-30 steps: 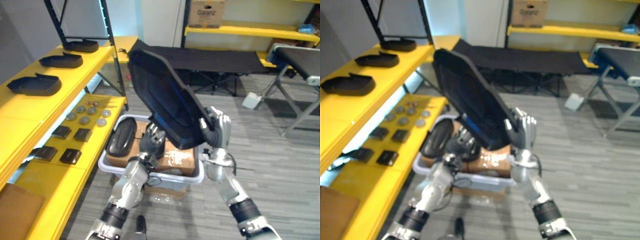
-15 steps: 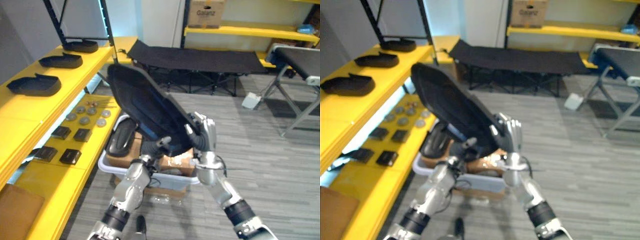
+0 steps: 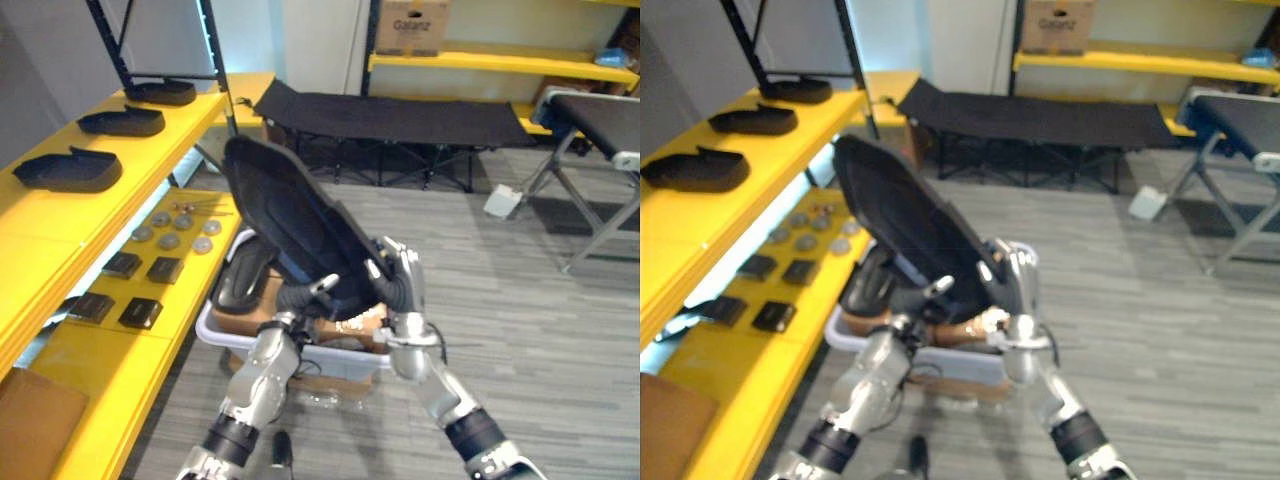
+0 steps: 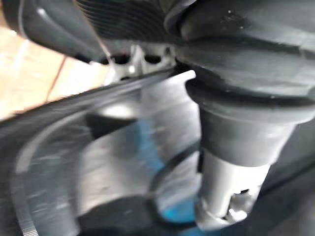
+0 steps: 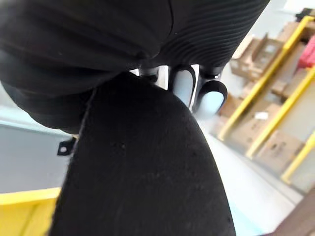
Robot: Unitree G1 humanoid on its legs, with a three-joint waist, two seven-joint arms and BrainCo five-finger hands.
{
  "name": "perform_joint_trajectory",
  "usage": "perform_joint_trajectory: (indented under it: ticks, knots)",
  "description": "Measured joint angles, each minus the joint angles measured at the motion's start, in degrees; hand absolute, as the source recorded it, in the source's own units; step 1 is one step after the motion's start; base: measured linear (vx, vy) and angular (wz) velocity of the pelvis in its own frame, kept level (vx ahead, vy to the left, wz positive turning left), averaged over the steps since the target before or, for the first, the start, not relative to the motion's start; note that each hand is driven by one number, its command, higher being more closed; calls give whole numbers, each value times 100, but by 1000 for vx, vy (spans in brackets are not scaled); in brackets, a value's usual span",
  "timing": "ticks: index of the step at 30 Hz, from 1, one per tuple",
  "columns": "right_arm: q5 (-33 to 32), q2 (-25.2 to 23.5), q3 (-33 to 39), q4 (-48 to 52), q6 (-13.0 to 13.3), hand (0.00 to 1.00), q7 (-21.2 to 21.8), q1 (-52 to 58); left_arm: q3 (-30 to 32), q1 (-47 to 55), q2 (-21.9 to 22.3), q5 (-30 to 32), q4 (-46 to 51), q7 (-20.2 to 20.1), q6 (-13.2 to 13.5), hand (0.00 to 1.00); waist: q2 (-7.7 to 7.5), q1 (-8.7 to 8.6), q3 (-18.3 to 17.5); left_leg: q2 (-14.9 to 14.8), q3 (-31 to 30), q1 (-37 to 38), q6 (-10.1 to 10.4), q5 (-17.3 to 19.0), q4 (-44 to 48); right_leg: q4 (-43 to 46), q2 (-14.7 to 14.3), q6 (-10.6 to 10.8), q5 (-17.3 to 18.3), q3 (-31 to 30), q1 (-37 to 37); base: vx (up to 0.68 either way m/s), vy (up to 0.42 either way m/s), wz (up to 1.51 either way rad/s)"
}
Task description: Walk over and take plastic housings, then place them on the shelf
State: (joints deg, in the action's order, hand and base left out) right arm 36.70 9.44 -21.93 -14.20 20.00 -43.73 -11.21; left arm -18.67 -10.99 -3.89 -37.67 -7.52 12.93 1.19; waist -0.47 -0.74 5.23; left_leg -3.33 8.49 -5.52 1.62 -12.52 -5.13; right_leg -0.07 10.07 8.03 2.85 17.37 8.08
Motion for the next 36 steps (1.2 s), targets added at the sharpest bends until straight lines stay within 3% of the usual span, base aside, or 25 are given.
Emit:
perform_joint_trajectory:
  ticks: [4,7,13,14,19,24,31,34,36]
  knots:
    - [2,-47,-140,4,50,100,-21,21,87,47,12,-75,-2,57,30,100,-18,-8,-55,0,2,-10,8,7,0,-20,0,0,0,0,-2,0,0,0]
    - [5,-145,-191,4,124,100,-16,109,115,203,34,-96,-4,46,217,100,-51,-7,-179,1,2,-26,17,20,0,-51,1,-4,2,3,-2,0,0,0]
    - [-30,-153,-179,5,258,100,-15,142,109,225,31,-409,-48,-218,271,100,-43,-12,-197,-4,2,-24,18,20,0,-47,1,-7,3,1,-2,0,0,0]
    - [-57,-154,-179,20,283,0,-13,142,105,225,31,-407,-51,-237,334,100,-43,-12,-197,-4,2,-24,18,20,0,-46,1,-7,3,1,-2,0,0,0]
    - [-483,-186,-177,42,472,0,174,142,55,225,32,-354,-57,-280,492,100,-44,-10,-197,-4,2,-24,18,20,0,-47,1,-7,3,1,-2,0,0,0]
    - [-1029,-176,-169,42,552,0,497,151,59,226,29,413,-56,-230,595,100,-44,-6,-197,-4,2,-24,18,20,0,-47,1,-8,3,1,-1,0,0,0]
    - [-1990,-178,-75,492,642,0,1524,351,309,496,109,1352,421,89,628,100,-30,-9,-204,7,2,-2,19,17,0,74,-11,-34,27,9,-13,0,0,0]
    - [-2331,-175,102,874,666,0,2002,387,544,604,203,2083,660,373,640,100,15,-11,-195,8,-2,29,22,16,-1,119,-2,-30,75,5,-17,-28,0,1]
    - [-2680,-162,535,1559,902,0,2116,387,793,722,214,2979,672,708,641,100,78,-11,-209,8,-3,37,26,14,-1,144,0,-29,91,5,-17,-52,2,2]
